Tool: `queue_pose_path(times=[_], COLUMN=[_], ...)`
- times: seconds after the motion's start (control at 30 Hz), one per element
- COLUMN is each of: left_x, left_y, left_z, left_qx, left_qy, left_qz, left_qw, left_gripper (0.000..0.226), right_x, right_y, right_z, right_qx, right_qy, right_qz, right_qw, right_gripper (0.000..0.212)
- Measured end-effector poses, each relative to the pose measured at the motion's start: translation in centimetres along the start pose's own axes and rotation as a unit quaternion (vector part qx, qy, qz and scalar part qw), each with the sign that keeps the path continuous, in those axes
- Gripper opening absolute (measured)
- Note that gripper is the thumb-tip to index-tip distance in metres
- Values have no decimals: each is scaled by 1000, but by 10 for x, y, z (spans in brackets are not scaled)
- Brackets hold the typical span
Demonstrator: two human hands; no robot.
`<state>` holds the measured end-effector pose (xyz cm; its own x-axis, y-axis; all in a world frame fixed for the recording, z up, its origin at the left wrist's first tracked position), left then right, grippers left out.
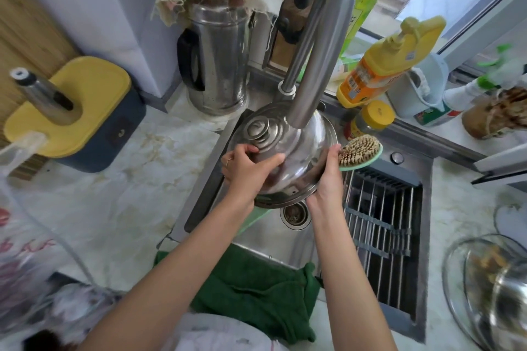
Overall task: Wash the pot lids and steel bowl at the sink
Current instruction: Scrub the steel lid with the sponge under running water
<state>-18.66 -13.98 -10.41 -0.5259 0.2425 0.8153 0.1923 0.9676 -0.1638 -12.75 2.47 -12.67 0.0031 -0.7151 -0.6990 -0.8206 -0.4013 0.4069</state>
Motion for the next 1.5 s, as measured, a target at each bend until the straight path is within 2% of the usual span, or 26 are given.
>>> queue_pose_path(times=[0.07, 0.13, 0.27, 0.37, 0.43, 0.5, 0.57, 0.6, 0.67, 0.7, 0.73, 0.77, 0.83, 0.87, 0.93, 1.03, 1.1, 1.17, 1.2, 1.23, 1.3, 1.4, 1.43, 1.5], left_x=[-6, -7, -7, -7, -3, 9, 33, 41, 52, 58, 63, 69, 64, 56, 38, 23, 37, 42, 39, 33, 16, 6, 7, 8], left_y=[-2, -3, -6, -7, -5, -9, 0, 14, 41, 52, 59, 61, 55, 52, 52, 55, 55, 48, 44, 43, 49, 58, 60, 49], left_z=[3, 2, -2, 0, -4, -13, -35, -47, -56, -49, -37, -19, 17, 19, -8, -49, -25, 14, 25, 25, -5, -33, -15, 30], left_qx=[-20, -29, 0, -7, -19, 33, 70, 44, -28, -54, -66, -77, -80, -72, -60, -26, -27, -33, -37, -40, -40, -23, -29, -48], left_qy=[-18, -1, -5, -8, 19, 113, 292, 365, 450, 463, 455, 409, 271, 236, 256, 333, 287, 166, 128, 117, 155, 227, 217, 130], left_qz=[-44, -61, -25, -64, -55, 55, 164, 203, 283, 306, 319, 321, 265, 227, 196, 196, 146, 81, 53, 34, 25, 88, 75, -9], left_qw=[999, 998, 1000, 998, 998, 991, 940, 907, 847, 830, 829, 851, 922, 942, 945, 922, 946, 982, 990, 992, 987, 970, 973, 990], left_gripper=[53, 41, 47, 36, 29, 22, 23, 35, 49, 51, 51, 51, 47, 46, 52, 62, 53, 42, 40, 41, 46, 50, 49, 44], right_x=[1, 2, 4, 1, 0, 1, 2, 0, -3, -1, 1, 3, 3, 0, -10, -22, -26, -27, -27, -26, -24, -23, -22, -16], right_y=[2, 2, 7, 8, 7, 7, 9, 10, 12, 12, 11, 10, 6, 5, 2, -1, 1, 6, 7, 7, 4, 1, 2, 8], right_z=[1, 2, -1, -3, -2, -5, -9, -13, -21, -24, -28, -32, -37, -38, -37, -34, -37, -45, -49, -50, -49, -45, -46, -54], right_qx=[-4, -3, -22, -21, -14, 3, 10, 11, 9, 5, 2, 6, 29, 34, 38, 30, 25, 19, 18, 16, 12, 14, 9, -23], right_qy=[-13, -12, -16, -21, -20, -12, -9, -14, -27, -31, -36, -41, -57, -71, -104, -140, -157, -174, -182, -187, -184, -172, -177, -195], right_qz=[3, 7, -10, -9, -4, -7, -10, -19, -56, -73, -89, -102, -125, -141, -166, -192, -225, -267, -286, -303, -318, -305, -309, -345], right_qw=[1000, 1000, 1000, 1000, 1000, 1000, 1000, 1000, 998, 997, 995, 994, 990, 987, 980, 971, 961, 948, 941, 934, 930, 937, 935, 918], right_gripper=[69, 72, 71, 70, 66, 63, 63, 57, 38, 33, 30, 29, 26, 24, 22, 22, 22, 25, 29, 32, 35, 34, 34, 35])
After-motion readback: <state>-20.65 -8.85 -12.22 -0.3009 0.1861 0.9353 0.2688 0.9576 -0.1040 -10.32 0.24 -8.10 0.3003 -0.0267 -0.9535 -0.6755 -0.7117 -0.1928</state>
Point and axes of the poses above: each hand's wrist, its own z-axis towards the middle knuckle, its own y-axis out of the palm, x = y × z, the point moved 8 cm from there along z, towards the middle knuckle, and after that the axes turned 1 degree about -y, right-handed, at the moved point
